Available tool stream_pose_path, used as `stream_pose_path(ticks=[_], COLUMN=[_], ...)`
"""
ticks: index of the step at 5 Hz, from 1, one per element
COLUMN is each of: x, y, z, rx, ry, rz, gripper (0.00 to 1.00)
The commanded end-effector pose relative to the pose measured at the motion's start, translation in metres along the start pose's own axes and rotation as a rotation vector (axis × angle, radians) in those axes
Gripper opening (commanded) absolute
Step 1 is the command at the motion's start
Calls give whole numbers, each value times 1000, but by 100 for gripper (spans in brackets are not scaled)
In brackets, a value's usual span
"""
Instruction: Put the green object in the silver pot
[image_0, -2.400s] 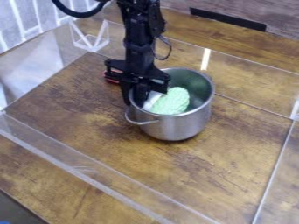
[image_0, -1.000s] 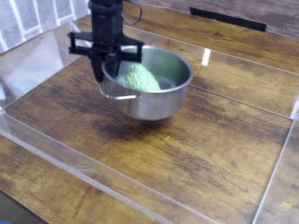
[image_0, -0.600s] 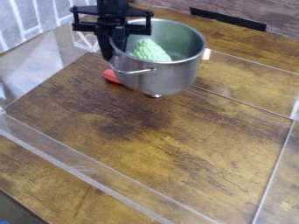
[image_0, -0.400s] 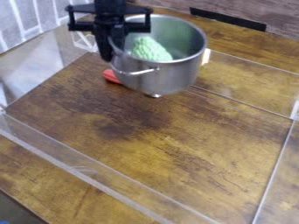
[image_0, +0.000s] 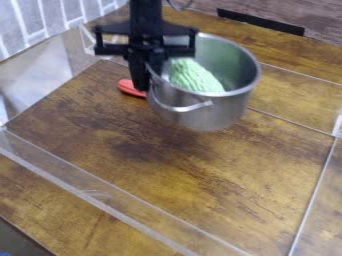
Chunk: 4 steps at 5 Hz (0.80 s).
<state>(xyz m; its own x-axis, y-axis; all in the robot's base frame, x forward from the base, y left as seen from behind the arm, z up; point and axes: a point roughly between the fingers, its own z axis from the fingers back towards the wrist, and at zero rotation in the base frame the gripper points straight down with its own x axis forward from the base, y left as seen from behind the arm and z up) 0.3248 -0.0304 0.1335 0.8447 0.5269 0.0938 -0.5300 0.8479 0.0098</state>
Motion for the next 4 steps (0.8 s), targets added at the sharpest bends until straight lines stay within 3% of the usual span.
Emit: stream_pose_path(ticks=[1, 2, 3, 4], x=[-11, -15, 3, 13], y=[7, 18, 40, 69], z=[34, 25, 24, 16], rx=[-51, -38, -3, 4], ry=[-96, -104, -100, -98], rz=[-66, -116, -67, 20], gripper=[0, 0, 0, 0])
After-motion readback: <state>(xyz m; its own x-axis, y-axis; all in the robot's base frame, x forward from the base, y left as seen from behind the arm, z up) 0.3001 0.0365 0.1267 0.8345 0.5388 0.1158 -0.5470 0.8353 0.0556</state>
